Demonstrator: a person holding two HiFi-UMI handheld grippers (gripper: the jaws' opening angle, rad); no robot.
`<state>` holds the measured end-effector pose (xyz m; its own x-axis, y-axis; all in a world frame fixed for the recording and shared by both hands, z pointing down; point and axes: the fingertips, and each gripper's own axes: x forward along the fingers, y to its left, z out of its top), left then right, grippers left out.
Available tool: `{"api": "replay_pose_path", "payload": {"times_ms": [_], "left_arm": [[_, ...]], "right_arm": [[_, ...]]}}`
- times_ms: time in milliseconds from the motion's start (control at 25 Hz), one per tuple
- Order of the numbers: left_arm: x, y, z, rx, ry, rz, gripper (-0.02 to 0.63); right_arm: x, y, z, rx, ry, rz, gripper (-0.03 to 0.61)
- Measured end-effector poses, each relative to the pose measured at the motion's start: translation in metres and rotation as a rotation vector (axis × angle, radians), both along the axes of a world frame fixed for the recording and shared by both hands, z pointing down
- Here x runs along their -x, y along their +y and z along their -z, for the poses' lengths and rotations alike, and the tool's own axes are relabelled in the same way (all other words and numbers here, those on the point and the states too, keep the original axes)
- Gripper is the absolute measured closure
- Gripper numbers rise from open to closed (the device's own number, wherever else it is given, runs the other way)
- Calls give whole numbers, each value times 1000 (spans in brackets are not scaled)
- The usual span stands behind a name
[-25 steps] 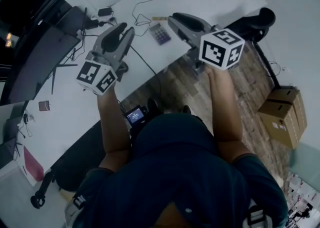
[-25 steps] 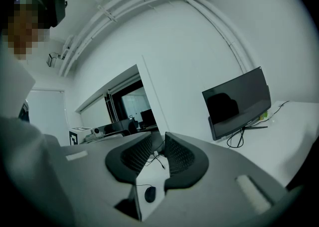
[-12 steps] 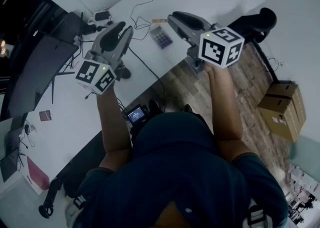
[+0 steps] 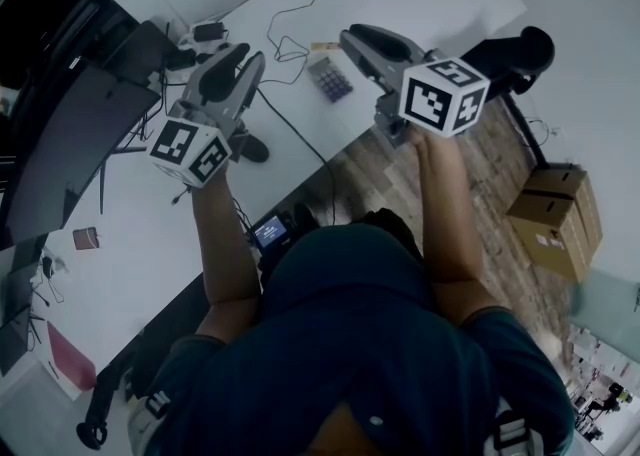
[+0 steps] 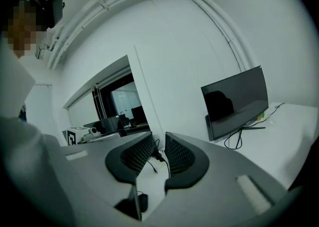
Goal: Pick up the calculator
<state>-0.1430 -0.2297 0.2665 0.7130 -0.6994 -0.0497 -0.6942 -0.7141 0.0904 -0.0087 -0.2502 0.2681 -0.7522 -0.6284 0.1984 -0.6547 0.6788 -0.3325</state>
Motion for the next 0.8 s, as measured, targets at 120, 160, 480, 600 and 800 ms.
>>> {"api": "replay_pose_path", "payload": {"times_ms": [120, 160, 480, 600, 800], "left_arm": [[12, -5, -2, -1, 15, 6, 514], [15, -6, -3, 1, 21, 13, 514], [36, -30, -19, 39, 16, 125, 514], [40, -35, -29, 68, -3, 172, 514], [38, -46, -41, 92, -20, 228, 514]], "right_arm": [[11, -5, -2, 0, 19, 4, 497], [14, -7, -4, 3, 27, 8, 497], [23, -55, -31, 51, 37, 71, 497], [26, -75, -50, 82, 36, 107, 497], [25, -103, -85, 137, 59, 140, 496]]}}
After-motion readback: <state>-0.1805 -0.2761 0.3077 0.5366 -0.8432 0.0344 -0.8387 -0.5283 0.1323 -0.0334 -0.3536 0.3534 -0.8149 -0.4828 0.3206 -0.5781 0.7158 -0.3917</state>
